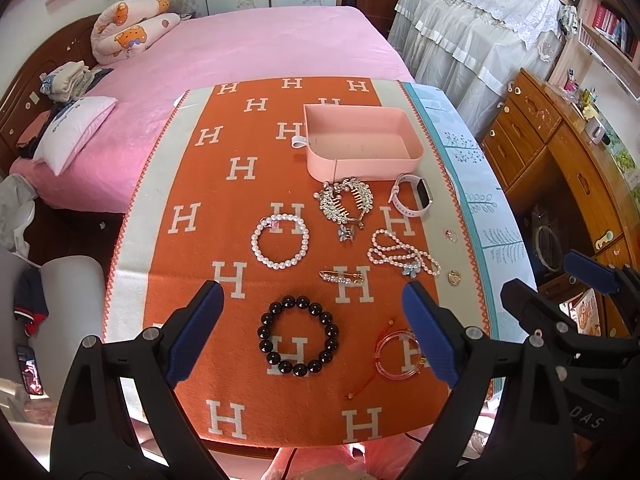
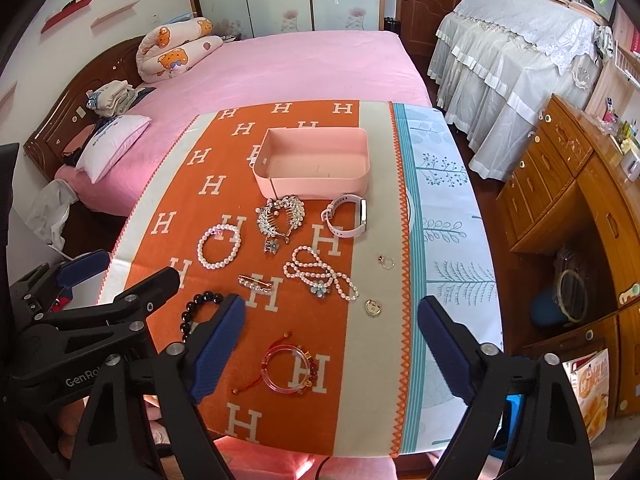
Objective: Organize jewelry
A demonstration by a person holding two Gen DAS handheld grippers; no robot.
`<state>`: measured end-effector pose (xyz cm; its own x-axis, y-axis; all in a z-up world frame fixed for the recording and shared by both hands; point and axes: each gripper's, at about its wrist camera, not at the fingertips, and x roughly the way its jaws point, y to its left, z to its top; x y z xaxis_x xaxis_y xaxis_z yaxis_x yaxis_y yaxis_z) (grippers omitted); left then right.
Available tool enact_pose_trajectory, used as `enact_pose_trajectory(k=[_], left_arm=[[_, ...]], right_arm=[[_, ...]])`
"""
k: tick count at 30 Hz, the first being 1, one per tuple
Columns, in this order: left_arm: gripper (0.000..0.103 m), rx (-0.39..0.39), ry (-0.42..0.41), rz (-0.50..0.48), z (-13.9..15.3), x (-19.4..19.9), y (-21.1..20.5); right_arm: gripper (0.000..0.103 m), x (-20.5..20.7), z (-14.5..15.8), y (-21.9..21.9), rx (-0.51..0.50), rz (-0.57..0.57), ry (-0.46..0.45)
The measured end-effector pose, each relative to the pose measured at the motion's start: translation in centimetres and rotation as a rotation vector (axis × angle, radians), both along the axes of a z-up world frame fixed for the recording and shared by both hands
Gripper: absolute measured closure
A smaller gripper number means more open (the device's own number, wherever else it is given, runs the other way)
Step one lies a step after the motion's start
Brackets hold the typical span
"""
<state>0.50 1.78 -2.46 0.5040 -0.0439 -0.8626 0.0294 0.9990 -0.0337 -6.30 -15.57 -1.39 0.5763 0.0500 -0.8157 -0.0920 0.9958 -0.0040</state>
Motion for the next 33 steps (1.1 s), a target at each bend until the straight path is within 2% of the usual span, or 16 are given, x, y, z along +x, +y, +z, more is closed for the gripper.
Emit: enact_pose_trajectory(k=[33], left_arm=[[0.013, -0.01, -0.002, -0.023, 0.09, 0.63, -0.05]], right_arm=[[0.019, 0.19, -0.28, -0.28, 0.001, -0.024, 0.007]])
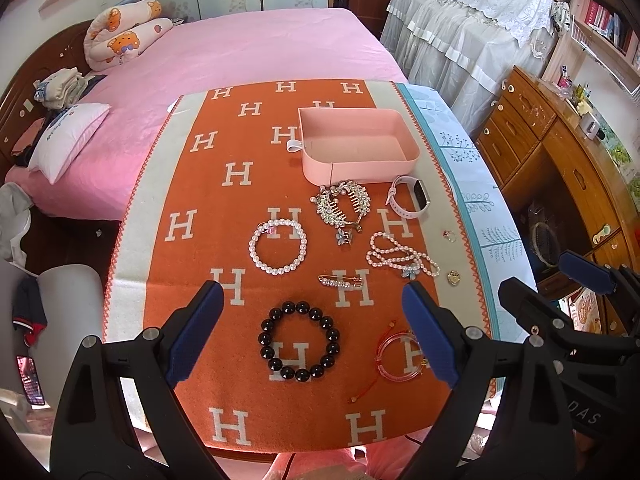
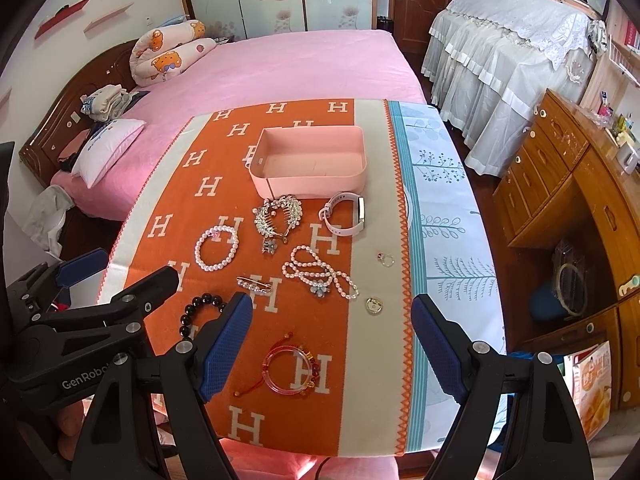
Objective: Organize jewelry
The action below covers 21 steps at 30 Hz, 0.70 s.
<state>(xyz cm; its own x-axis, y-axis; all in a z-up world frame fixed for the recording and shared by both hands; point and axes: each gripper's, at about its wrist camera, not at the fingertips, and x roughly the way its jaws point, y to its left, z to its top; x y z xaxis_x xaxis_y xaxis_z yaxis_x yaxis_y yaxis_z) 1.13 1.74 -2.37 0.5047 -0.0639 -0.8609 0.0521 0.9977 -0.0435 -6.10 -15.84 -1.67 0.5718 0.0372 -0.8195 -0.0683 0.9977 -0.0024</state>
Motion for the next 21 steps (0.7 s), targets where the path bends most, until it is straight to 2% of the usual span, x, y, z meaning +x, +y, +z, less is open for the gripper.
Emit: enact_pose_trajectory(k=[21], left_arm=[[0.013, -0.057, -0.053, -0.029, 2.1, 0.6, -0.1]], right_arm=[[0.019, -0.2, 3.3, -0.1, -0.047, -0.033, -0.065]])
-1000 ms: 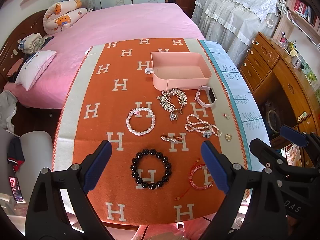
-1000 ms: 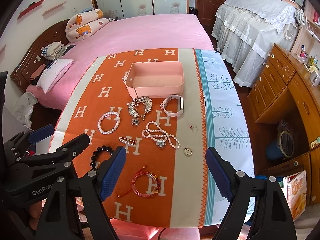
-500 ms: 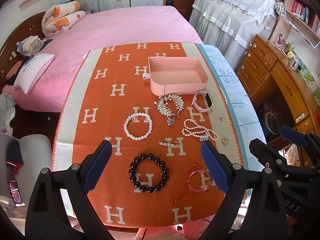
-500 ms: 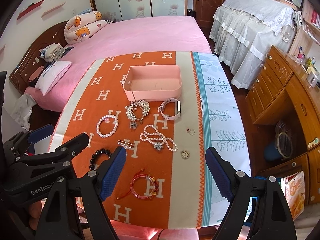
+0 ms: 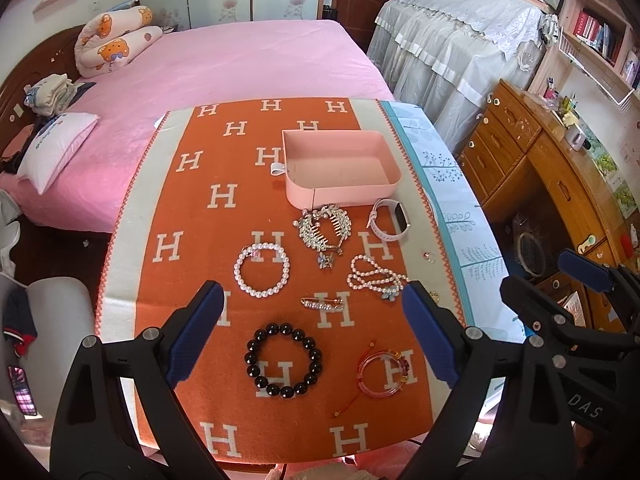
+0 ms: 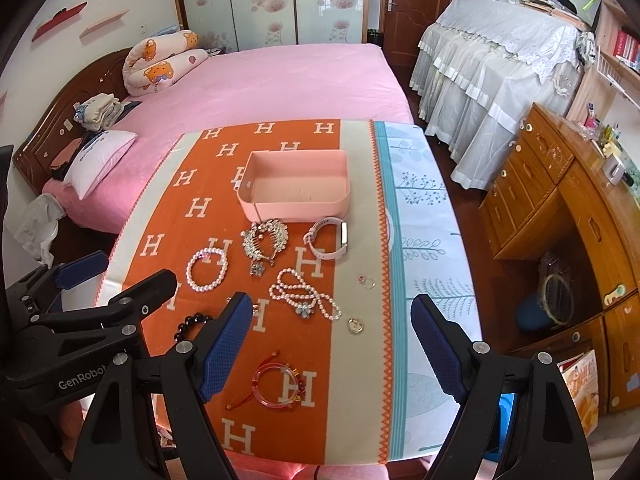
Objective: Organize jewelry
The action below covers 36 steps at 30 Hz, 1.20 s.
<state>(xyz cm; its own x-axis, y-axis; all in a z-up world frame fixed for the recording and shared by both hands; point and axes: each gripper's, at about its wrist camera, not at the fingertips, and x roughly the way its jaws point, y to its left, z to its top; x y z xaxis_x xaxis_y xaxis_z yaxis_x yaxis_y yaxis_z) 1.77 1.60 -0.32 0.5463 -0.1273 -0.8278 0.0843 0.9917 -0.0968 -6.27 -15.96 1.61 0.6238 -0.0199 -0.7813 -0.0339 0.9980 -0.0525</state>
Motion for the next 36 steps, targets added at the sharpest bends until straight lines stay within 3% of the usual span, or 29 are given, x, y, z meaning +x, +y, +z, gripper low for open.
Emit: enact_pose_trajectory(k=[16, 20, 22, 25, 32, 36], left_arm=[[0.013, -0.013, -0.082, -0.025, 1.8, 2.4, 0.8], [0.013, -0.028, -0.006, 0.031, 0.3, 5.0, 2.7], [0.013, -0.046, 0.046, 0.07, -1.2, 6.3, 4.0], [0.014, -0.047, 0.119, 0.121, -3.7, 7.9, 5.3], [0.014, 0.004, 0.235, 0.179, -9.1, 9.8, 6.7], [0.024, 0.029, 0.297, 0.18, -12.1, 10.2, 6.7]], right_arm=[[0.019, -0.2, 2.2, -3.8, 0.014, -0.12, -0.006], [0.021, 1.0, 1.9, -4.1, 0.006, -0.111, 0.023], [0.027, 2.0, 1.3, -4.3, 0.01, -0.095, 0.055], [0.028, 4.2, 0.0, -4.7, 0.03, -0.073, 0.113], [0.033, 10.2, -5.3, -4.8, 0.089, 0.008, 0.252], [0.045, 12.8, -9.5, -4.1, 0.098, 0.082, 0.331]])
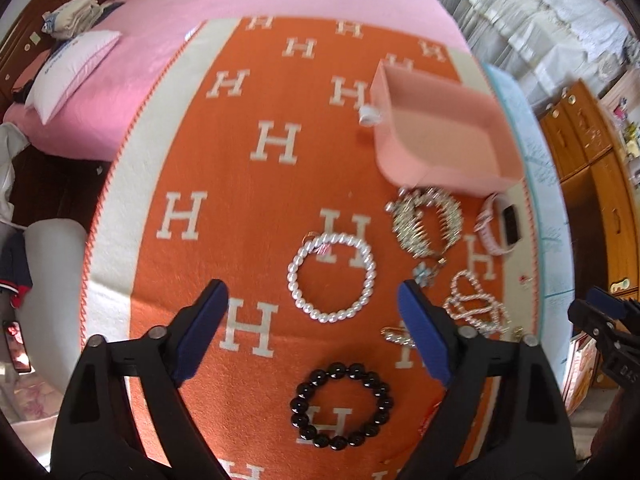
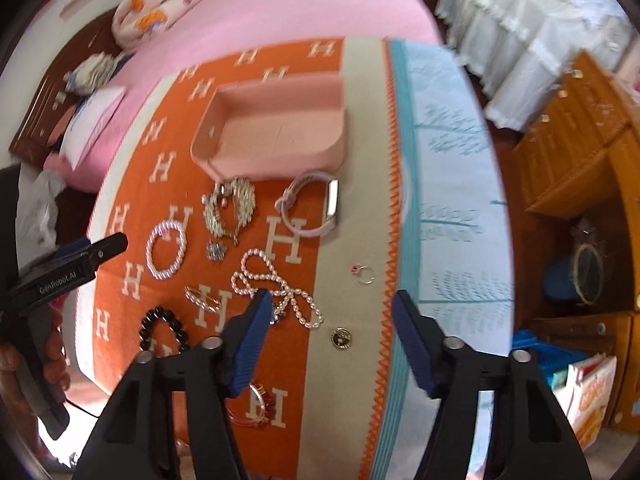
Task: Organize jewelry
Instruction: 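Grasp the white pearl bracelet with the left tool while the right tool grasps the pearl necklace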
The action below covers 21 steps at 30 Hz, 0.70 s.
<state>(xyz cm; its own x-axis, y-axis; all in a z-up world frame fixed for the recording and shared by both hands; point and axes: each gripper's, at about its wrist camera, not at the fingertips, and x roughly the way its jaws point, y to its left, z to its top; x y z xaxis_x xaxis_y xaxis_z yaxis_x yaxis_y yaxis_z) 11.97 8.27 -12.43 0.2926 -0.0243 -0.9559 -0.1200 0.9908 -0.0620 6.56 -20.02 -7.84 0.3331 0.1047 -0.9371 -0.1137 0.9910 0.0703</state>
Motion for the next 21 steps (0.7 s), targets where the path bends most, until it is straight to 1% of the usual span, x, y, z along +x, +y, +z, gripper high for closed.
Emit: enact_pose_trajectory(k=[3, 5, 8, 9, 13, 15, 17, 19, 21], left_arm=[[0.026, -0.007, 0.052, 0.012, -1.9, -0.1, 0.0], [0.026, -0.009, 0.076, 0.024, -2.9, -0.1, 0.0], [0.026, -0.003, 0.099, 0.043, -3.9, -0.2, 0.1], [0.026, -0.005, 0.104, 0.052, -4.2, -0.2, 0.2], [0.026, -0.021, 0.124, 0.088, -5.1, -0.1, 0.5], [0.026, -0.026, 0.131, 0.101, -5.3, 0.0, 0.8], [0.026, -0.033, 0.132, 0.112, -5.7, 0.1, 1.0], [0.026, -0.044, 0.139, 0.121, -5.9, 0.2, 1.2], [0.03, -0.055, 0.147, 0.125, -6.3, 0.3, 1.5]], right_arm=[[0.051, 1.4, -3.0, 0.6, 0.031, 0.058, 0.057], [0.051, 2.0, -4.6, 1.2, 0.044, 0.106, 0.078], [0.052, 2.5, -6.0, 2.3, 0.052, 0.179, 0.093], [0.052, 2.7, -6.4, 2.6, 0.047, 0.2, 0.097], [0.061, 3.2, -7.9, 4.6, 0.006, 0.286, 0.118], [0.064, 3.3, -8.8, 5.4, -0.013, 0.314, 0.127], [0.065, 3.4, -9.3, 6.2, -0.008, 0.341, 0.119], [0.07, 3.3, -10.0, 6.9, -0.028, 0.371, 0.133], [0.073, 3.4, -11.1, 7.5, -0.035, 0.385, 0.169]])
